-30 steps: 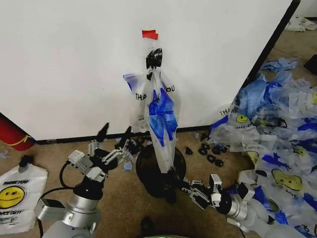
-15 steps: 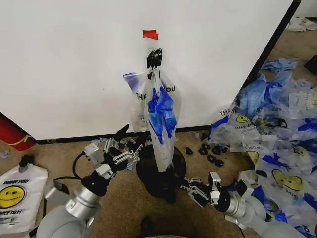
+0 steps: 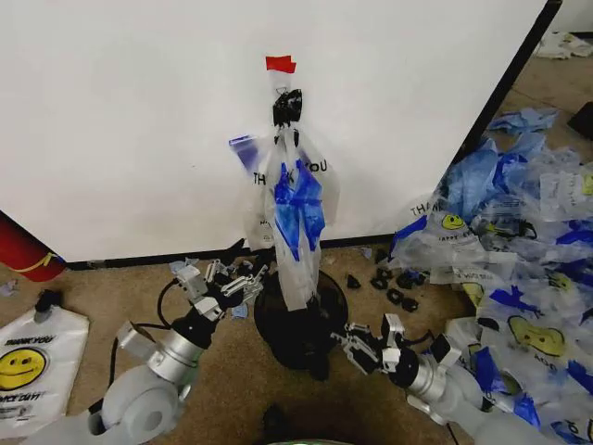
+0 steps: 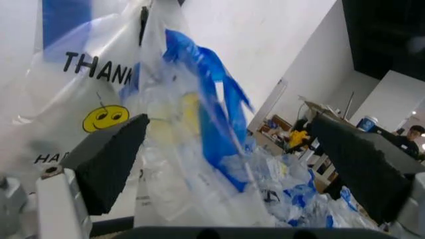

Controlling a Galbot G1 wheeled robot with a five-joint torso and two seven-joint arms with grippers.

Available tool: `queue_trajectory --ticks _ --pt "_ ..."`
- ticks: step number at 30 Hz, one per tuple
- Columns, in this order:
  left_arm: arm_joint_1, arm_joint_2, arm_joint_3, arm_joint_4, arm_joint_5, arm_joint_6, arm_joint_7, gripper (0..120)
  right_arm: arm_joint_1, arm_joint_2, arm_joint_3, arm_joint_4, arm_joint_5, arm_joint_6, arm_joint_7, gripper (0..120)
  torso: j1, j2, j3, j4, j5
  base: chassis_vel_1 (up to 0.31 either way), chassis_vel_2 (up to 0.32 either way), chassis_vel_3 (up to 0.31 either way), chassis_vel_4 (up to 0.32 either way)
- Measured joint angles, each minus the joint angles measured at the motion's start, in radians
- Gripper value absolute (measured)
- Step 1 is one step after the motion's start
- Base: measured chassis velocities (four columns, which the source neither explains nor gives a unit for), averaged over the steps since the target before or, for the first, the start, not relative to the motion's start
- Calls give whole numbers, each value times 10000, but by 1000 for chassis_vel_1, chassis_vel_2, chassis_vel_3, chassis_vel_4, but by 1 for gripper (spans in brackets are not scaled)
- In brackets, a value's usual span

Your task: Pick up the garbage bag from the wall and place it over the trash bin.

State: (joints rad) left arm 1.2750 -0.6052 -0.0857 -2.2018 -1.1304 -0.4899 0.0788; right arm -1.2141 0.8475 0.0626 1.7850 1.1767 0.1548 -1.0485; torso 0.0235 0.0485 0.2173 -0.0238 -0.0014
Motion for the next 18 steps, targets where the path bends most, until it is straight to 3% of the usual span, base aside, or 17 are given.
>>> queue_trajectory --ticks 8,12,18 --pt "-1223 -124 945 227 -226 90 -484 98 730 443 -135 -334 445 216 982 0 0 0 0 2 3 0 0 0 0" --pt "-3052 -173 1817 948 -831 202 -587 98 1481 819 -392 -932 729 268 1356 0 0 0 1 2 5 0 0 0 0" --pt "-3782 -494 2413 1505 -998 208 -765 98 1590 1039 -396 -1163 760 304 1382 0 0 0 1 2 5 0 0 0 0"
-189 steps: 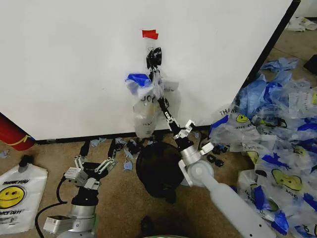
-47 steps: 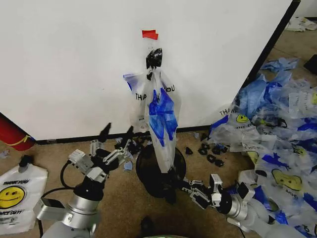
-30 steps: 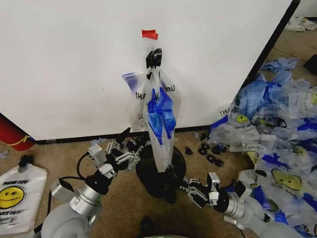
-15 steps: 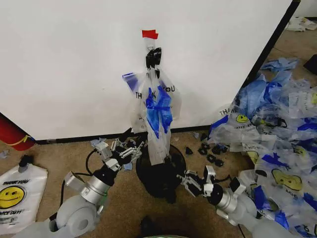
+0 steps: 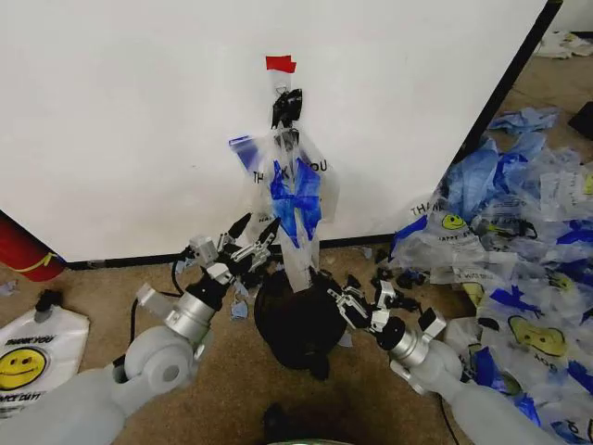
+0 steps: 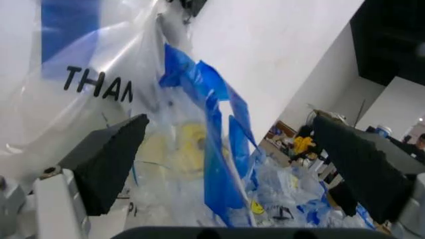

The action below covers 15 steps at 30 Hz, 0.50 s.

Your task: Pick up the garbage bag from the wall and place it over the trash bin.

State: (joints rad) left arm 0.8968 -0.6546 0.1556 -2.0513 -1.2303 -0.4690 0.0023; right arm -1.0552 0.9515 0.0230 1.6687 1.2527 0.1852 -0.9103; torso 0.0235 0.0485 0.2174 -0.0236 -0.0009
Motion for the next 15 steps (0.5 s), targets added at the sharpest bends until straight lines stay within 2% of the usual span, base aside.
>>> queue_trajectory --ticks 10,15 --pt "-1024 -89 829 463 -356 27 -7 98 -143 -90 61 157 -13 -20 -94 0 0 0 0 -1 0 0 0 0 0" --pt "-1718 -215 1519 831 -523 51 7 98 -202 -127 96 215 -50 -26 -147 0 -1 0 0 -1 -1 0 0 0 0"
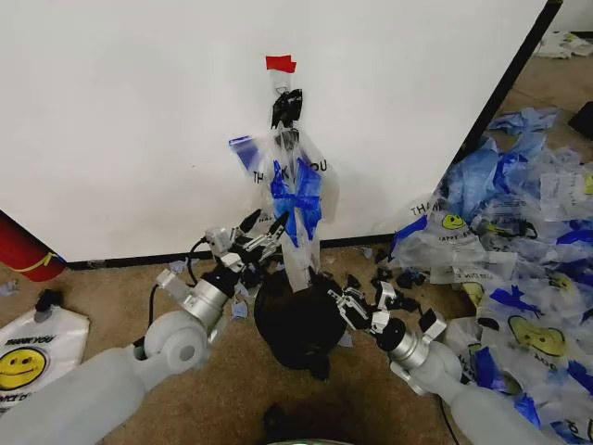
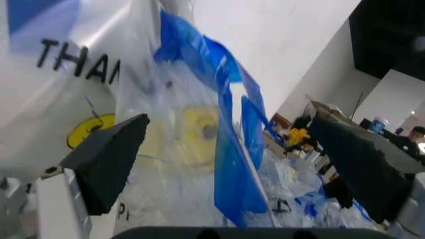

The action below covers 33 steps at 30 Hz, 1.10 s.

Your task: Pick up the garbage bag from the wall and place it over the trash bin.

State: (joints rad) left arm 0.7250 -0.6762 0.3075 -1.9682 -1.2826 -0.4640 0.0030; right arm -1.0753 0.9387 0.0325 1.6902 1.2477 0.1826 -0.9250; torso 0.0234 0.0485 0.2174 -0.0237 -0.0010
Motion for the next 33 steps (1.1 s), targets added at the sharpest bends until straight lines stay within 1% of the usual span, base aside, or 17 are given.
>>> queue_trajectory --ticks 6,17,21,22,23,26,29,31,32,33 --pt "-410 -120 399 321 -52 -18 -4 98 -152 -11 89 23 -79 0 -66 0 0 0 -1 1 0 0 0 0 0" --pt "-899 -92 720 377 -313 37 -10 98 -257 -48 151 15 -193 23 -94 0 0 0 -1 0 0 0 0 0 0" --pt "-957 -22 819 395 -384 58 -1 79 -239 -51 139 15 -213 35 -45 0 0 0 -1 1 0 0 0 0 0" --pt "-957 -22 819 395 -384 58 -1 79 -239 -51 139 15 -213 35 -45 0 0 0 -1 1 0 0 0 0 0" --pt "-959 -3 843 395 -392 66 25 75 -233 -62 138 15 -215 37 -43 0 0 0 -1 2 1 0 0 0 0" --pt "-1007 18 915 396 -452 95 137 64 -232 -122 134 3 -218 38 -38 0 0 0 -1 1 -2 0 0 0 0" --pt "-1117 31 993 432 -519 143 256 50 -231 -154 135 -17 -217 42 -35 0 0 0 -1 0 1 0 0 0 0" --pt "-1136 36 1008 433 -529 148 267 49 -231 -157 134 -18 -216 43 -35 0 0 0 -1 1 0 0 0 0 0" --pt "-1188 68 1045 433 -563 159 285 41 -228 -162 135 -26 -214 44 -33 0 0 0 -1 0 -1 0 0 0 0" --pt "-1225 101 1071 429 -597 168 288 38 -222 -162 134 -36 -213 45 -34 0 0 0 -1 1 0 0 0 0 0"
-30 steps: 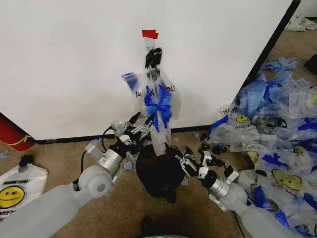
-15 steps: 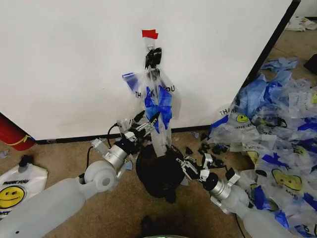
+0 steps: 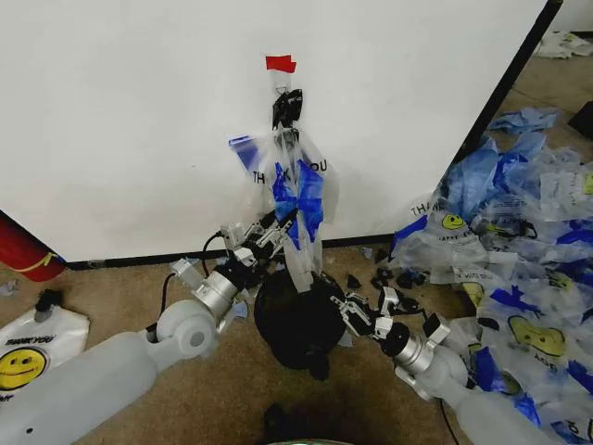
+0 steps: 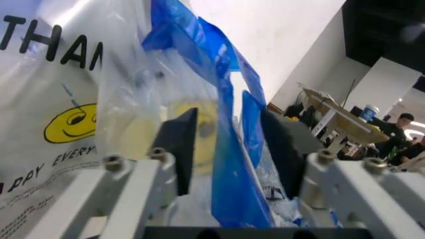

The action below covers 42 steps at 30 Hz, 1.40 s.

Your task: Pick up the garbage bag from the wall and place it over the trash bin.

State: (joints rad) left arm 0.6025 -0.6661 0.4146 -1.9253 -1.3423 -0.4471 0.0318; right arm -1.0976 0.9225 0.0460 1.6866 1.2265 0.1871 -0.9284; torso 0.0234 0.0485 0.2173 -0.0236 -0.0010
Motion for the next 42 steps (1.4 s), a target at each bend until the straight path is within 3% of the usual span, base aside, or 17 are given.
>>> queue_trajectory --ticks 4,6,10,29,42 --pt "-78 92 60 -37 -57 10 -6 22 22 19 -5 -44 4 6 -4 0 0 0 0 0 0 0 0 0 0" --pt "-80 109 64 -56 -64 15 -9 20 23 26 -12 -55 4 6 -8 0 0 0 0 0 0 0 0 0 0" --pt "-64 128 72 -107 -67 22 -58 0 23 77 -29 -112 -2 17 -27 0 0 0 0 -1 0 0 0 0 0" --pt "-31 254 37 -400 -115 92 -336 0 51 134 89 -237 -563 318 12 0 0 0 0 1 0 0 0 0 0" --pt "-170 -5 37 -497 -105 94 -709 0 -107 -521 1288 -339 -1378 759 741 48 0 0 0 -1 2 0 0 0 0"
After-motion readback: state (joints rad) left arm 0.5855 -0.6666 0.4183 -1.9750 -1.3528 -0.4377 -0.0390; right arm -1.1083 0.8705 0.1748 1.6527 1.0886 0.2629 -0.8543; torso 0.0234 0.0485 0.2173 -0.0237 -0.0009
